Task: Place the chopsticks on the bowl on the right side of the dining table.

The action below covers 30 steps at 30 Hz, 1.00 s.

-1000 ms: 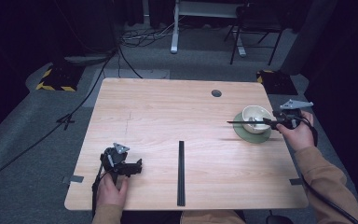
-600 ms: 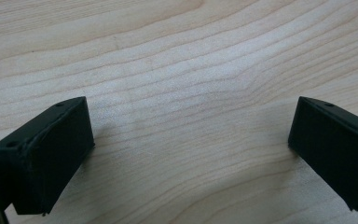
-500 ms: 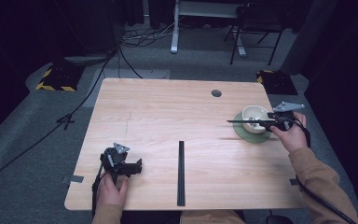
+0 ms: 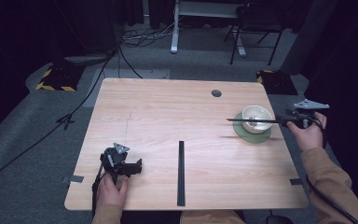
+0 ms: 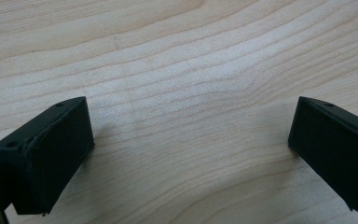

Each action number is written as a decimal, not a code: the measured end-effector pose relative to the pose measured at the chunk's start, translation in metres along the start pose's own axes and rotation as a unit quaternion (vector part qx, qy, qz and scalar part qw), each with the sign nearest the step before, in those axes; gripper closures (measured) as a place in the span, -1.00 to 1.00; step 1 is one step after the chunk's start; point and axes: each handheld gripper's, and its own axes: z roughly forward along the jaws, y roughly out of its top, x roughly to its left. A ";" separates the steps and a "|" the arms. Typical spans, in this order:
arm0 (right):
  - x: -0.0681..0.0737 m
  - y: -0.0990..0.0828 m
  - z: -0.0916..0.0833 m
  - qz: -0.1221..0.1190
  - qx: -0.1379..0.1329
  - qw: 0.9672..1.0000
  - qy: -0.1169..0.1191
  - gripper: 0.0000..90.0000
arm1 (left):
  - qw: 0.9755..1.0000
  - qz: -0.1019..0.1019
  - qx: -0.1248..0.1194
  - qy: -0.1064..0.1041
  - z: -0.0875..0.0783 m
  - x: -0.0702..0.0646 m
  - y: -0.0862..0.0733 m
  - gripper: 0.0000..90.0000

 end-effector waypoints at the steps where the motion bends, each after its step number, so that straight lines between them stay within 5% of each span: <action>1: -0.007 -0.003 -0.002 0.009 0.002 1.000 -0.012 -0.05 | 1.000 0.001 0.001 0.000 0.000 0.000 0.000 -1.00; 6: -0.030 -0.023 -0.002 0.038 0.019 0.998 -0.041 -0.04 | 1.000 0.001 0.001 -0.001 0.000 0.000 0.000 -1.00; 14: -0.045 -0.041 0.005 0.062 0.038 0.995 -0.064 -0.04 | 1.000 0.001 0.001 -0.001 0.000 0.000 0.000 -1.00; 30: -0.037 -0.042 0.013 0.063 0.043 0.996 -0.053 -0.05 | 1.000 0.000 0.001 -0.001 0.000 0.000 0.000 -1.00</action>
